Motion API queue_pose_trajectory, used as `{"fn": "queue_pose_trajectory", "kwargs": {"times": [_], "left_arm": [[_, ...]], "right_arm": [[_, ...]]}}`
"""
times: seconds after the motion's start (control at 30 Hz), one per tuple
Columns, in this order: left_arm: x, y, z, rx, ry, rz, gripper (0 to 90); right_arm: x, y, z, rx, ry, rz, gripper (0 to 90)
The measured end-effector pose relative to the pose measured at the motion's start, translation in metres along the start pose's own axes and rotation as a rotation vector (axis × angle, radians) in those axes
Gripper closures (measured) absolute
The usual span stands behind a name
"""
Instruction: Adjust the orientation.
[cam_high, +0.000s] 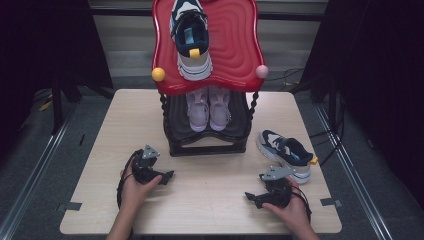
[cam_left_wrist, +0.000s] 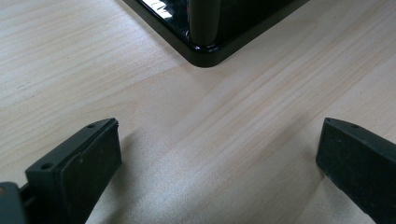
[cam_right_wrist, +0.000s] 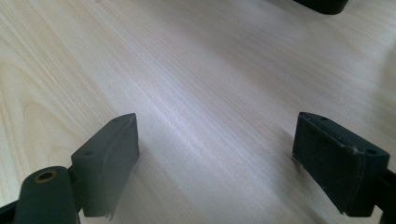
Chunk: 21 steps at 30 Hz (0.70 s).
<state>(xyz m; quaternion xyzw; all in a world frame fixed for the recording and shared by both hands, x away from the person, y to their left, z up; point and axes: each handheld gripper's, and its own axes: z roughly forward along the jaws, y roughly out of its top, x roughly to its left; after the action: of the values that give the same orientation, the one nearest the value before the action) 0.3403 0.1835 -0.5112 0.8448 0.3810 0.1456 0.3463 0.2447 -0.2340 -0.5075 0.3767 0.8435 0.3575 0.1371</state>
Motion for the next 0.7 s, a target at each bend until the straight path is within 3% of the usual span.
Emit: {"fn": "queue_pose_trajectory", "kwargs": {"times": [0.23,0.5,0.7], "left_arm": [[0.000,0.000,0.000,0.000,0.002,-0.001,0.0],[-0.001,0.000,0.000,-0.002,0.009,-0.007,0.0],[-0.001,0.000,0.000,-0.002,0.008,-0.007,0.0]], "right_arm": [[-0.006,0.008,-0.015,0.000,0.006,0.014,14.6],[-0.017,0.030,-0.031,-0.009,-0.002,-0.011,15.0],[-0.029,0.046,-0.040,-0.008,-0.008,0.002,15.4]]}}
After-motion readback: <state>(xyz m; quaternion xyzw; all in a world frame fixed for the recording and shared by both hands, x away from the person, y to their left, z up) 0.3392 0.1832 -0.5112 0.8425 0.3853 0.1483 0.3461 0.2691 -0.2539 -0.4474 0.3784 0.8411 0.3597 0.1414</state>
